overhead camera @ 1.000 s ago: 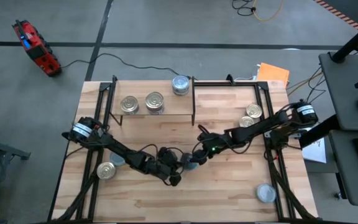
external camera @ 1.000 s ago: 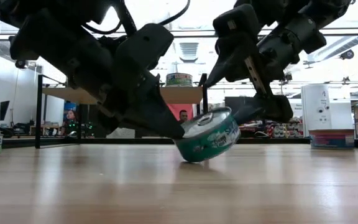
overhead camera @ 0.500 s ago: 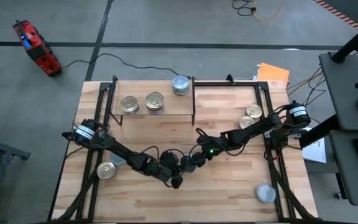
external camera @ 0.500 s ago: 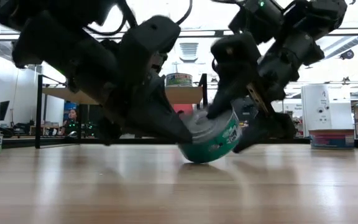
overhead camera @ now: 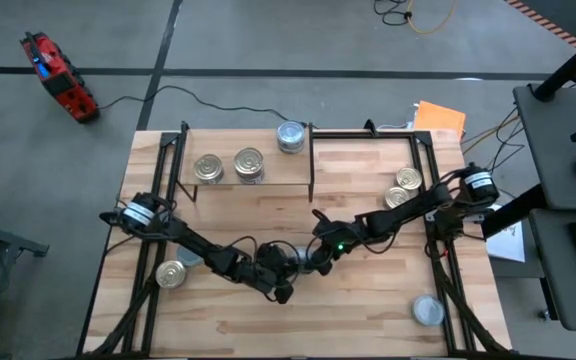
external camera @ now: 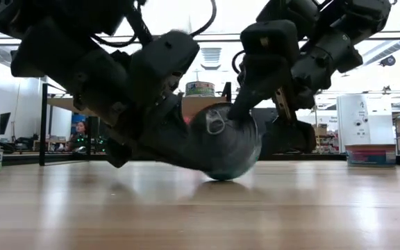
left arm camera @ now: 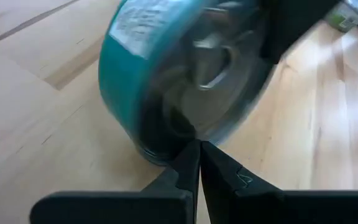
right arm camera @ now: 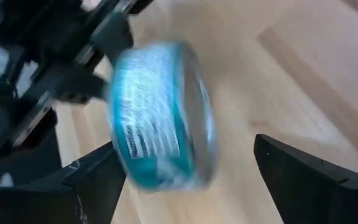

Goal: Stack canned seafood by type on shelf
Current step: Put the blue tuna can on the shelf

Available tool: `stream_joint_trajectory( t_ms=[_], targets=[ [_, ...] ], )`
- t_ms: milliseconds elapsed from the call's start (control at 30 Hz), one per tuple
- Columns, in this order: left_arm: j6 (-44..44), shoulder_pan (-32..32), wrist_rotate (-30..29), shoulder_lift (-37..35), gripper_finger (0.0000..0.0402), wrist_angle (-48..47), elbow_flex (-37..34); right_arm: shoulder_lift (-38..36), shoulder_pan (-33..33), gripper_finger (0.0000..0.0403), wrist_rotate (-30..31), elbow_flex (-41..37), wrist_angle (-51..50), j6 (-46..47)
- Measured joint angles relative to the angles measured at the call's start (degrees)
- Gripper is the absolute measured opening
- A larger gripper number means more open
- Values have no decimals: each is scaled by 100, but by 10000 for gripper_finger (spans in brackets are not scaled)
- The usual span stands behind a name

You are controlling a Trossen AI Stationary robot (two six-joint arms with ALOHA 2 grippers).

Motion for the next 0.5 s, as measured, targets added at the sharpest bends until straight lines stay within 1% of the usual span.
stream_joint_trajectory(
  t_ms=[167,367,433,500],
  targets=[
    [62,-10,48,22,0,-86,-25,31,0,298,49,61,-38,-375],
    [59,-5,42,19,0,-78,-21,30,44,230,40,203,-120,-1146],
    [59,-4,40,17,0,-78,-21,16,36,216,53,264,-351,-1446],
    [59,-4,39,17,0,-78,-21,-13,36,208,66,384,-893,-1723]
  ],
)
